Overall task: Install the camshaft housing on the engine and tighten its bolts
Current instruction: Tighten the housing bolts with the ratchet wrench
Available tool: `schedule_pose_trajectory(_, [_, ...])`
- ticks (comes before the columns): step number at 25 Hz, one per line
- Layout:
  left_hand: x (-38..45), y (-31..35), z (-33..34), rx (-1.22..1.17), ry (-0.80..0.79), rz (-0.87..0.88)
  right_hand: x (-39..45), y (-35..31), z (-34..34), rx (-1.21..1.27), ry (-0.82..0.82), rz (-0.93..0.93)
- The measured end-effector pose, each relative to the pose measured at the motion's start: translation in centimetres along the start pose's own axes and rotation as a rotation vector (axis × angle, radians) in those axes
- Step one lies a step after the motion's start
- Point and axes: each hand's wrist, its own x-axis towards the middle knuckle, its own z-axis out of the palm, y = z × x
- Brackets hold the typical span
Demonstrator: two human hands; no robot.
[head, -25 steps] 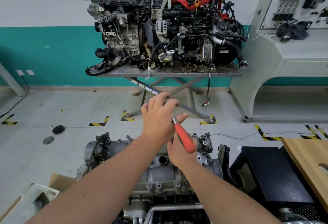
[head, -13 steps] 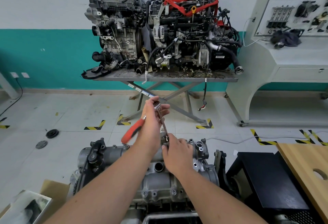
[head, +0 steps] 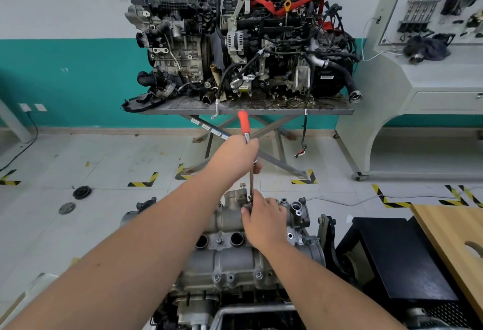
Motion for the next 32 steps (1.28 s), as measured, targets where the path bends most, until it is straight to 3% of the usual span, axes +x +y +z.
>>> schedule_pose_trajectory(3, [0.3, 0.8, -0.5, 0.554, -0.02, 0.144, 0.0, 0.1, 0.0, 0.001, 0.011, -0.014])
schedule_pose_trajectory(7, [-0.8, -0.3, 1.0, 0.94, 0.148, 0.372, 0.1, 0.1, -0.2, -0.013, -0.024, -0.005])
schedule_pose_trajectory(11, [-1.4, -2.7, 1.3, 0.905, 0.392, 0.83, 0.0, 0.0, -0.2, -0.023, -0.001, 0.0])
schedule_pose_trajectory(13, [-1.7, -4.5, 1.8, 0.781, 0.548, 0.939, 0.0, 0.0, 0.1, -0.055, 0.007, 0.004])
schedule_pose_trajectory(16, [-2.4, -6.4, 3.6, 0.508, 0.546, 0.827, 0.1, -0.1, 0.3, 0.093, -0.122, 0.038])
schedule_pose_trajectory(19, [-2.9, -7.4, 4.6, 0.079, 0.358, 0.702, 0.0, 0.2, 0.2, -0.058, -0.044, -0.055])
schedule_pose_trajectory(22, [-3.6, -7.0, 5.3, -0.305, 0.241, 0.584, 0.1, 0.0, -0.1, -0.077, -0.034, -0.02])
schedule_pose_trajectory(25, [-3.7, -5.5, 5.8, -0.664, 0.279, 0.302, 0.1, 0.0, 0.1, -0.063, -0.065, -0.009])
schedule_pose_trajectory(27, [-3.2, -5.2, 5.5, -0.88, 0.189, 0.102, 0.1, 0.1, 0.0, -0.04, -0.042, 0.002])
schedule_pose_trajectory(29, [-3.0, -5.3, 4.6, -0.991, 0.103, 0.024, 0.0, 0.2, 0.1, -0.052, -0.021, 0.002])
schedule_pose_trajectory(32, [-2.2, -4.7, 2.6, -0.831, 0.063, -0.06, 0.0, 0.0, 0.1, -0.042, -0.017, 0.003])
